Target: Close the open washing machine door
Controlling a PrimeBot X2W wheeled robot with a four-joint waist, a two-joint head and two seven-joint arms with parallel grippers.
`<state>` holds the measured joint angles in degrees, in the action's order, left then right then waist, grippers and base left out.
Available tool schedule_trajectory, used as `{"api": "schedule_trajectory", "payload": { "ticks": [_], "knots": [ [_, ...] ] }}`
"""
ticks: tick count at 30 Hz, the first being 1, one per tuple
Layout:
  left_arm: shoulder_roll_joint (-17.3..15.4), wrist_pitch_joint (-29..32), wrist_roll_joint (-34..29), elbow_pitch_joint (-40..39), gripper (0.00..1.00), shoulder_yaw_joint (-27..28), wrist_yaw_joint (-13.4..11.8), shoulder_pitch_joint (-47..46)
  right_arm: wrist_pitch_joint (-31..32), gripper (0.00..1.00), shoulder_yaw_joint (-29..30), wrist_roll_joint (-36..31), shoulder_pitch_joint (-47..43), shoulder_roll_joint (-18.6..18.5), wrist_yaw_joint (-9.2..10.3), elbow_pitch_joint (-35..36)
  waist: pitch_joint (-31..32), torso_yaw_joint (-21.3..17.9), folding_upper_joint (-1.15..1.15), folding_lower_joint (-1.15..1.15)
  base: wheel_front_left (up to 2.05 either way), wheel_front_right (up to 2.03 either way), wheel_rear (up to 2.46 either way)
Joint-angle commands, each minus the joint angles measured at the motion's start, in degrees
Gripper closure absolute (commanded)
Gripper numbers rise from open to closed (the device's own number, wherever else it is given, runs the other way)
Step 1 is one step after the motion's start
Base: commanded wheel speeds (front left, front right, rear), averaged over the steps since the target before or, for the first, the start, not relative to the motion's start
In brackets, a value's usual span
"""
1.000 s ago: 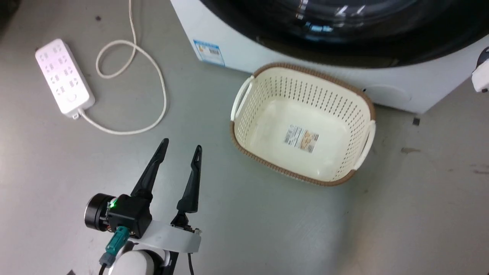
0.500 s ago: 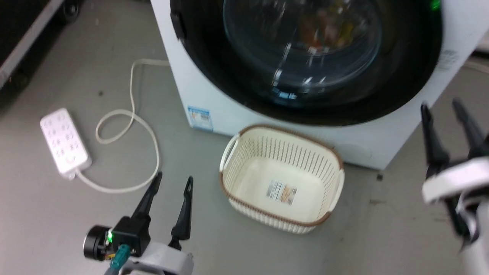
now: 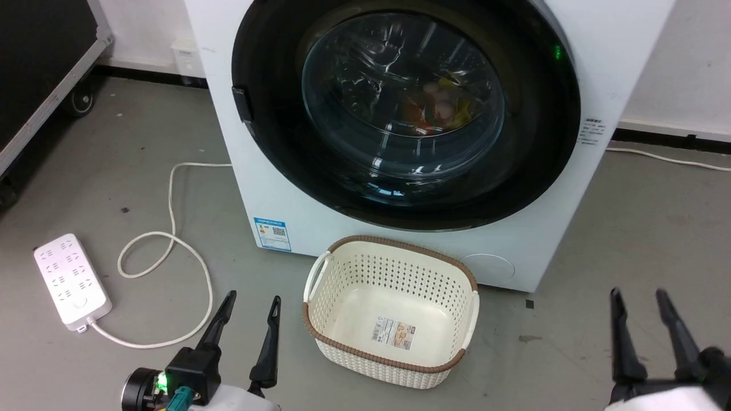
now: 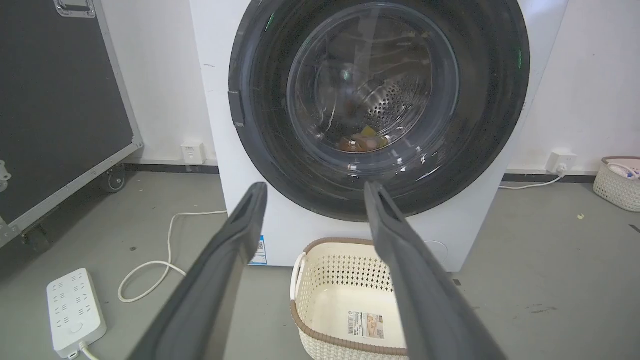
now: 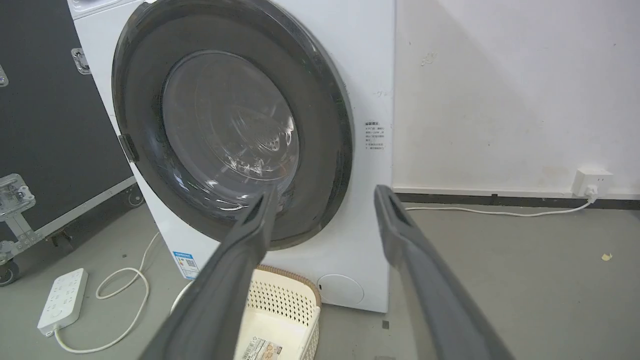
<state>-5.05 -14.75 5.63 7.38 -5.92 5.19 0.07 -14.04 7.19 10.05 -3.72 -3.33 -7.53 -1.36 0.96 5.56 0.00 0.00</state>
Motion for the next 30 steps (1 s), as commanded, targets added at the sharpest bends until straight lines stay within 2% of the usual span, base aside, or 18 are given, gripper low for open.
{"api": "schedule_trajectory", "payload": {
  "ticks": [1,17,18,30],
  "knots": [
    [-0.34,-0.25,-0.29,0.29,0.0,0.05,-0.34,0.52,-0.43,0.0,-0.09,-0.52,-1.24,0.34,0.04,0.04,0.08,-0.13,0.0,0.0,0.0,0.0,0.0],
    [-0.22,-0.25,1.02,0.53,0.0,0.52,-1.46,0.37,-0.94,0.0,-1.57,-0.15,-3.7,0.45,0.04,-2.01,0.27,-0.34,0.0,0.0,0.0,0.0,0.0],
    [-0.19,0.0,1.03,0.53,1.0,0.43,-1.21,0.0,-0.7,1.0,-1.56,0.08,-2.89,0.24,0.0,-1.93,0.26,-0.34,0.0,0.0,0.0,0.0,0.0],
    [0.02,1.03,0.6,0.02,1.0,0.78,-1.31,-0.01,0.26,1.0,-1.95,-0.56,-2.43,0.24,0.0,-1.71,0.18,-0.7,0.0,0.0,0.0,0.0,0.0]
  ]
}}
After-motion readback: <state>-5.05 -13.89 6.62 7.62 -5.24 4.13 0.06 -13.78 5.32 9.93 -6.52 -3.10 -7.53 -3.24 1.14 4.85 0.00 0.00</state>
